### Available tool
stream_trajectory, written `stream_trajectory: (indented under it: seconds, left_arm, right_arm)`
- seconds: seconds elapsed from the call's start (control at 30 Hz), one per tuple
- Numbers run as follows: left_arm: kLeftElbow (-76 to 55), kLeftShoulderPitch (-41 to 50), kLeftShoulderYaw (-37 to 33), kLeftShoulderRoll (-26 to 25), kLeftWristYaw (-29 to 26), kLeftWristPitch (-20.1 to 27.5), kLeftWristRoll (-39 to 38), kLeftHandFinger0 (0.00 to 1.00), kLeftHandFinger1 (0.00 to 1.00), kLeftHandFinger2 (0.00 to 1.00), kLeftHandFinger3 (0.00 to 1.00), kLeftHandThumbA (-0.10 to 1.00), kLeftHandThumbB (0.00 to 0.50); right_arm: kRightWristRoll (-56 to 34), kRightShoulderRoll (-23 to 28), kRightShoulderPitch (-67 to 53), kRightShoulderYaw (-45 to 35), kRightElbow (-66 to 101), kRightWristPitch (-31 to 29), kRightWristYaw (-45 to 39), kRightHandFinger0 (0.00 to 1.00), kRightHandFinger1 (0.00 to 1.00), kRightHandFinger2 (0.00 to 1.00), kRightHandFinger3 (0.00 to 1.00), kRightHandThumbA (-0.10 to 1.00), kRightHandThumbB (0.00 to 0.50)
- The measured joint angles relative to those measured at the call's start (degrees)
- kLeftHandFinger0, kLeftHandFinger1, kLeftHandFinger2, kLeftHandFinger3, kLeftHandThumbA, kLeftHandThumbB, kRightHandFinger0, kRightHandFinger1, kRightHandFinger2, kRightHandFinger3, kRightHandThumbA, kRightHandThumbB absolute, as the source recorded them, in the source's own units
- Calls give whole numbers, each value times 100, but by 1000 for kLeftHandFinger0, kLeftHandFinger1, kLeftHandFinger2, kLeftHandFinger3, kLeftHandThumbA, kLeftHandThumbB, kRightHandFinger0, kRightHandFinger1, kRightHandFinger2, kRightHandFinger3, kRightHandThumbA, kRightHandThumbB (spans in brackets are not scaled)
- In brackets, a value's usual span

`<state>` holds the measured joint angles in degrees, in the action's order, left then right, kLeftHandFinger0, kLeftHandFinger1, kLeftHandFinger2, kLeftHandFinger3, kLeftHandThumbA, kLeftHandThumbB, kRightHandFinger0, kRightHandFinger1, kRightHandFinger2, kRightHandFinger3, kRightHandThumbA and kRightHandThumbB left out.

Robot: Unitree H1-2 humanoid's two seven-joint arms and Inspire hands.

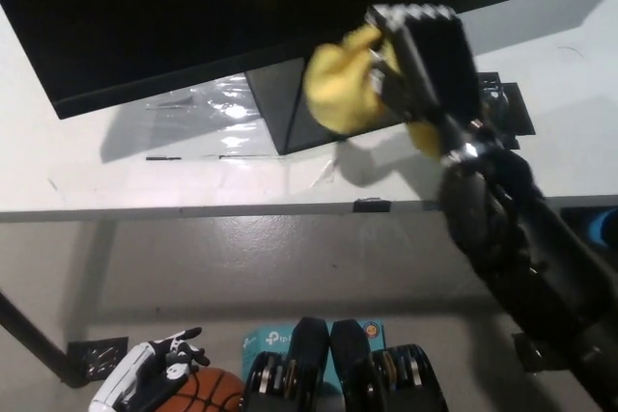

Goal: The robot uses its right hand to pick up the cloth kept in the middle of the desk and use it to wipe the monitor in the middle of the desk by swiping its screen twice

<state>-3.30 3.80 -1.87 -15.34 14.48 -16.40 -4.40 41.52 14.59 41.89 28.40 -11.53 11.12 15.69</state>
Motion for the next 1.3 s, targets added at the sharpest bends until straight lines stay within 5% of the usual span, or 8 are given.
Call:
stream_trajectory:
  seconds: [0.2, 0.43, 0.8, 0.97, 1.03, 1.07, 1.1, 1.3]
  left_arm:
    - [-1, 25, 43, -1, -1, 75, 0, 856, 832, 876, 1000, 281, 70]
    - [-9, 141, 89, -1, 0, 120, 2, 873, 847, 895, 1000, 282, 69]
    - [-14, 124, 126, -7, 0, 149, 12, 832, 824, 896, 1000, 234, 57]
    - [-20, 125, 172, -8, 0, 149, 12, 859, 845, 906, 1000, 278, 52]
    - [-20, 125, 177, -8, 0, 149, 13, 858, 846, 908, 1000, 280, 52]
    - [-20, 125, 178, -7, 0, 149, 14, 841, 832, 906, 1000, 281, 53]
    - [-18, 126, 179, -7, 0, 149, 13, 842, 841, 915, 1000, 290, 56]
    - [-18, 125, 179, -6, 0, 146, 13, 852, 857, 931, 1000, 287, 58]
  right_arm:
    - [54, 236, -42, -162, -858, -98, -19, 0, 19, 429, 231, -100, 217]
    - [92, 255, 125, -233, -1984, -210, 15, 0, 145, 541, 454, -100, 116]
    - [100, 236, 802, -318, -3118, -186, 42, 0, 186, 537, 432, -100, 100]
    - [75, 152, 791, -318, -3125, -161, -28, 4, 179, 383, 812, -100, 39]
    - [53, 145, 767, -317, -3040, -115, -186, 277, 494, 730, 1000, 50, 55]
    - [41, 146, 747, -315, -2956, -64, -298, 715, 1000, 1000, 1000, 246, 96]
    - [28, 146, 712, -314, -2810, 32, -455, 1000, 1000, 1000, 1000, 344, 190]
    - [-2, 145, 349, -301, -1996, 489, -1190, 1000, 1000, 1000, 1000, 699, 350]
